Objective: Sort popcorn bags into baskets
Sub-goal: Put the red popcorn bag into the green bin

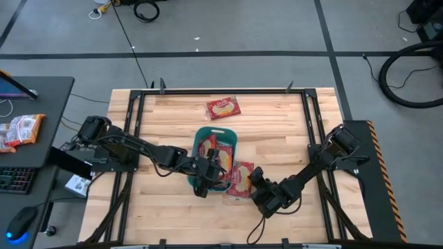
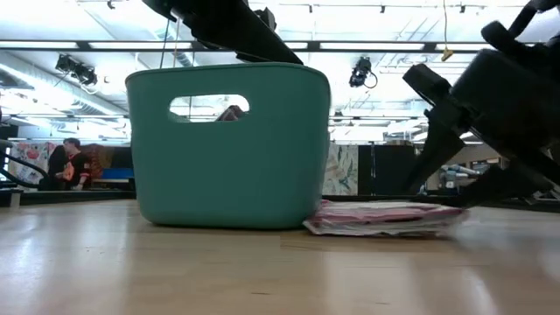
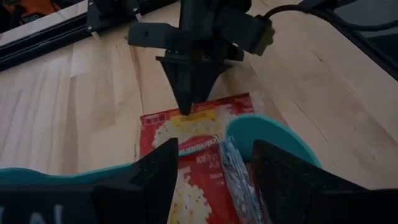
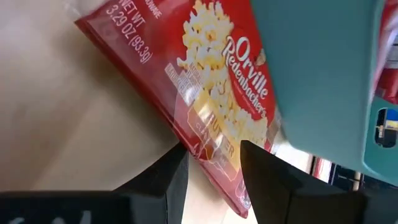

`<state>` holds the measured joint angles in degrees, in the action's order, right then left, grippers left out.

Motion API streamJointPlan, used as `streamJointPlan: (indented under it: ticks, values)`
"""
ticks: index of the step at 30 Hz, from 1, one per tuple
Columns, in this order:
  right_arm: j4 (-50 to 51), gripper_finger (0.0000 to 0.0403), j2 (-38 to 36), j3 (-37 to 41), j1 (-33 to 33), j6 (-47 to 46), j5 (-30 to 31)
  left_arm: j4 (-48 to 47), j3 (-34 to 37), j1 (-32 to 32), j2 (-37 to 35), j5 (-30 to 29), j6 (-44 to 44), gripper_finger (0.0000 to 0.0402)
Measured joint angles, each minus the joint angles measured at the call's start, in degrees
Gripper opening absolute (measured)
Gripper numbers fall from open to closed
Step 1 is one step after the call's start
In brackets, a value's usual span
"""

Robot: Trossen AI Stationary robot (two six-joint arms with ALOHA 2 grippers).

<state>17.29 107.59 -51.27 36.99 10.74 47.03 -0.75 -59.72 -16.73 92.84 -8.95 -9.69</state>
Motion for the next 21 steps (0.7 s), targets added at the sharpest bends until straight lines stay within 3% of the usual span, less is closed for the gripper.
streamJointPlan:
  ticks: [7, 21]
  values:
    - [-3.19, 0.015, 0.11, 0.09, 0.0, -0.4, 3.41, -0.46, 0.0, 0.0, 0.0, 0.0, -0.02, 0.0208]
    - [-7.22, 0.015, 0.2, 0.04, -1.61, 3.13, -3.13, -0.74, 0.0, -0.01, -0.04, 0.01, -0.03, 0.0208]
